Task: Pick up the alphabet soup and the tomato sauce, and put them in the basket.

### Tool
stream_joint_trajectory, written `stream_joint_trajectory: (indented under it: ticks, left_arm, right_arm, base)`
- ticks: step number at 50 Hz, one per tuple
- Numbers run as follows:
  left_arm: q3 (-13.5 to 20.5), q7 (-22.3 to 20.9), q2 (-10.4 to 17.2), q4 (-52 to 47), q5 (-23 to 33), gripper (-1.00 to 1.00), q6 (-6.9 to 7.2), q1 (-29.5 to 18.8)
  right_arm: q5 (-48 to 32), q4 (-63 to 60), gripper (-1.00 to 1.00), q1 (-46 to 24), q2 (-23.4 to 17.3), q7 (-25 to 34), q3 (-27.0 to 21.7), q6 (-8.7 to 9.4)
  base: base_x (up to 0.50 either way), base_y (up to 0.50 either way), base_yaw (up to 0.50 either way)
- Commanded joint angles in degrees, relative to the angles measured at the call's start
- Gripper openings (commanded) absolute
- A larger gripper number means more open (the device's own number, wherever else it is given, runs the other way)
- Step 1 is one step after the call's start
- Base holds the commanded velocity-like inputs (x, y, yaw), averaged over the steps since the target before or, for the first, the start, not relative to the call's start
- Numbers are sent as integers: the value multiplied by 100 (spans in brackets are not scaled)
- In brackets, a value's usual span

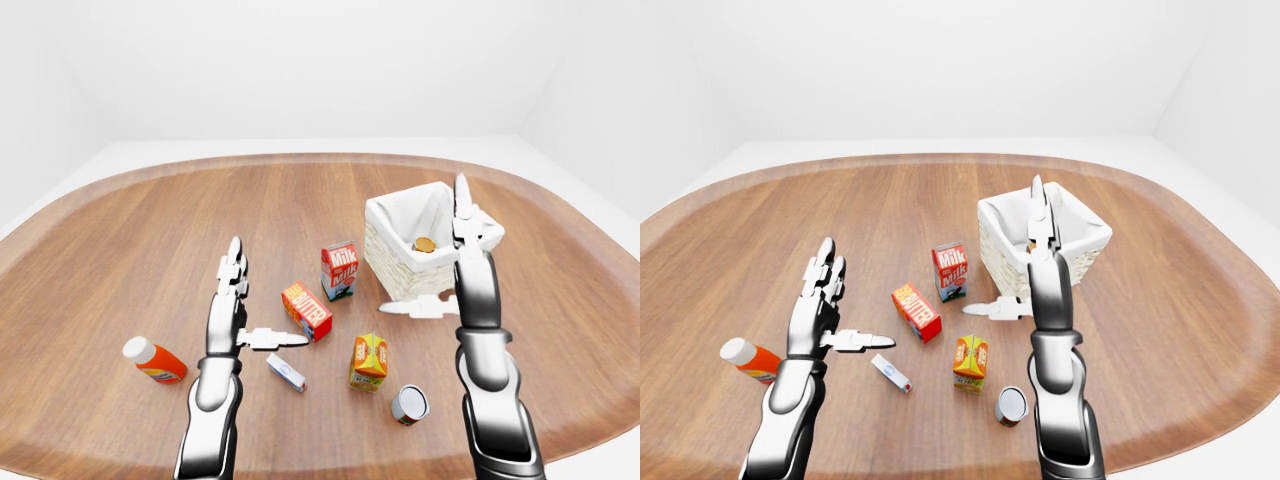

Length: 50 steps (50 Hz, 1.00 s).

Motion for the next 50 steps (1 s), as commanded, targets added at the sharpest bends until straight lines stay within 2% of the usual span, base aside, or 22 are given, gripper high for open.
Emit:
stream_joint_trajectory:
  ticks: [1,4,11,12,14,17,27,31,44,49,50]
  left_arm:
    - [7,4,-3,-7,-10,100,0,21]
    - [2,7,-5,-42,-6,100,0,21]
    - [-6,6,-6,-120,-7,100,0,45]
    - [-5,5,-5,-102,-6,100,0,45]
    - [-5,4,-5,-104,-5,100,0,42]
    - [-6,8,-6,-44,0,100,0,41]
    - [-4,19,-7,7,-1,100,0,30]
    - [0,27,-8,-3,-3,100,0,24]
    - [21,32,-1,-13,-20,100,0,-15]
    - [20,33,-4,-41,-21,100,0,-8]
    - [20,33,-4,-49,-23,100,0,-2]
  right_arm:
    - [0,-95,100,392,68,-11,71,-41]
    - [12,-314,100,482,106,40,108,-29]
    - [33,74,100,770,91,-219,181,-41]
    - [42,-213,100,756,124,-62,190,-41]
    - [45,5,100,853,108,-176,237,-41]
    - [13,-343,100,837,143,5,306,-41]
    - [23,-512,100,1154,137,-27,534,-41]
    - [25,-86,100,1330,84,-284,577,-41]
    - [105,-64,100,1600,74,-331,583,-41]
    - [66,-387,100,1925,64,-360,853,-41]
    - [58,-168,100,2019,16,-517,896,-41]
  base:
    - [0,0,0]
    - [0,0,0]
    - [0,0,0]
    - [0,0,0]
    - [0,0,0]
    - [0,0,0]
    - [0,0,0]
    - [0,0,0]
    - [0,0,0]
    - [0,0,0]
    - [0,0,0]
